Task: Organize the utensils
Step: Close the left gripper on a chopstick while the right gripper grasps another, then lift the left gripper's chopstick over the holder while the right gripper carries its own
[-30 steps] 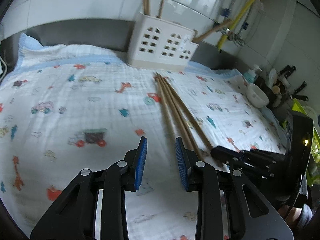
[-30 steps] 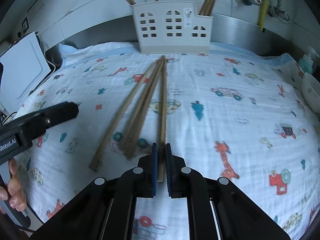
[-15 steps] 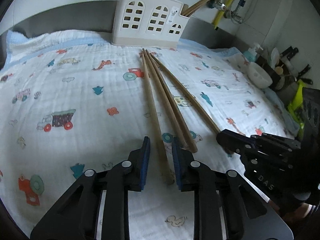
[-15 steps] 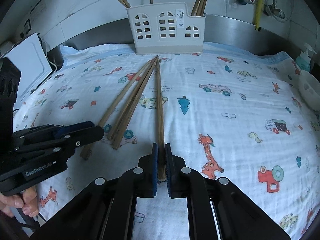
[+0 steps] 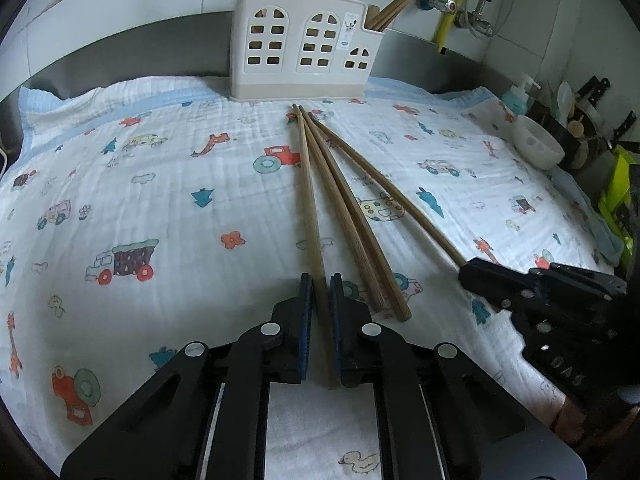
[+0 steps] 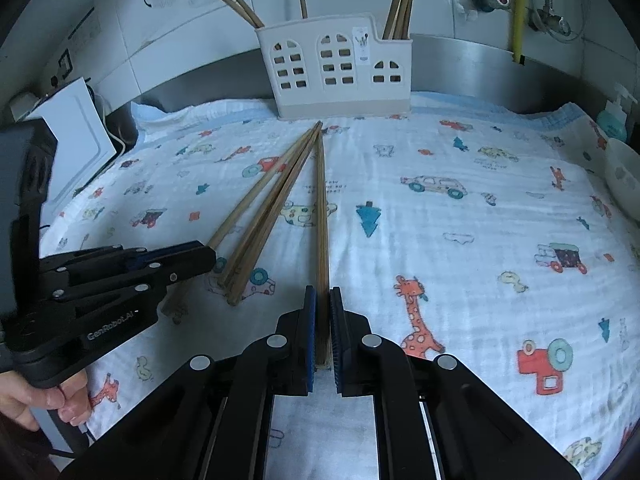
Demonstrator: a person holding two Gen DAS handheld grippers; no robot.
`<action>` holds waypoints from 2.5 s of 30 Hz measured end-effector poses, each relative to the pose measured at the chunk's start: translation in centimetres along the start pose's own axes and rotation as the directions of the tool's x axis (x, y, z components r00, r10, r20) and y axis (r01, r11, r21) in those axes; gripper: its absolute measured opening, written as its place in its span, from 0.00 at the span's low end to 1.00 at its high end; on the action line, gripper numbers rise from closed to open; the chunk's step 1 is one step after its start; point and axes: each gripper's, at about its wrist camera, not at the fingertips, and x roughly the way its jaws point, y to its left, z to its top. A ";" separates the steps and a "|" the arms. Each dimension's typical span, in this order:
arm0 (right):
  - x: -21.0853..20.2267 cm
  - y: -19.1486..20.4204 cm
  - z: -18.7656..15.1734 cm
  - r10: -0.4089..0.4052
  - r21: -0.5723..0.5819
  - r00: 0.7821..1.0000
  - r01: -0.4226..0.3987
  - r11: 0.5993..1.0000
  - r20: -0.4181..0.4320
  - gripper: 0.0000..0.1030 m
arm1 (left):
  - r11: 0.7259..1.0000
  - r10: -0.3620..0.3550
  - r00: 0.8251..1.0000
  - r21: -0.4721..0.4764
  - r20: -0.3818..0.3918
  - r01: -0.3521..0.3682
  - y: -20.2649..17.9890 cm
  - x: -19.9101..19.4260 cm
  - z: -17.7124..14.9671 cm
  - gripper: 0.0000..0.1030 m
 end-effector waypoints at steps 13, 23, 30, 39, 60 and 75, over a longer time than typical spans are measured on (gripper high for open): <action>-8.0 -0.3 6.2 0.020 -0.087 0.974 0.000 0.996 0.226 0.06 | 0.998 -0.051 0.985 -0.036 0.166 0.058 1.4 -5.2 3.0 0.06; -9.4 0.1 7.7 0.039 -0.124 0.966 -0.008 0.992 0.255 0.06 | 0.998 -0.061 0.998 0.007 0.017 0.061 0.8 -2.2 0.3 0.18; -9.8 0.3 8.0 0.039 -0.139 0.964 -0.003 0.990 0.261 0.06 | 0.999 -0.023 1.000 0.034 -0.014 0.023 0.7 -0.8 -0.8 0.17; -10.5 0.8 8.7 0.052 -0.151 0.960 -0.011 0.988 0.276 0.06 | 0.999 -0.043 0.998 0.015 0.050 0.043 0.9 -2.7 0.9 0.05; -12.6 0.2 18.0 0.102 -0.237 0.949 -0.030 0.971 0.297 0.06 | 0.993 -0.105 0.961 0.085 0.257 0.086 0.7 -7.6 10.1 0.05; -12.1 -2.1 28.8 0.045 -0.193 0.917 0.036 0.981 0.395 0.06 | 0.984 -0.098 0.950 0.172 0.296 0.048 -0.2 -8.1 19.8 0.05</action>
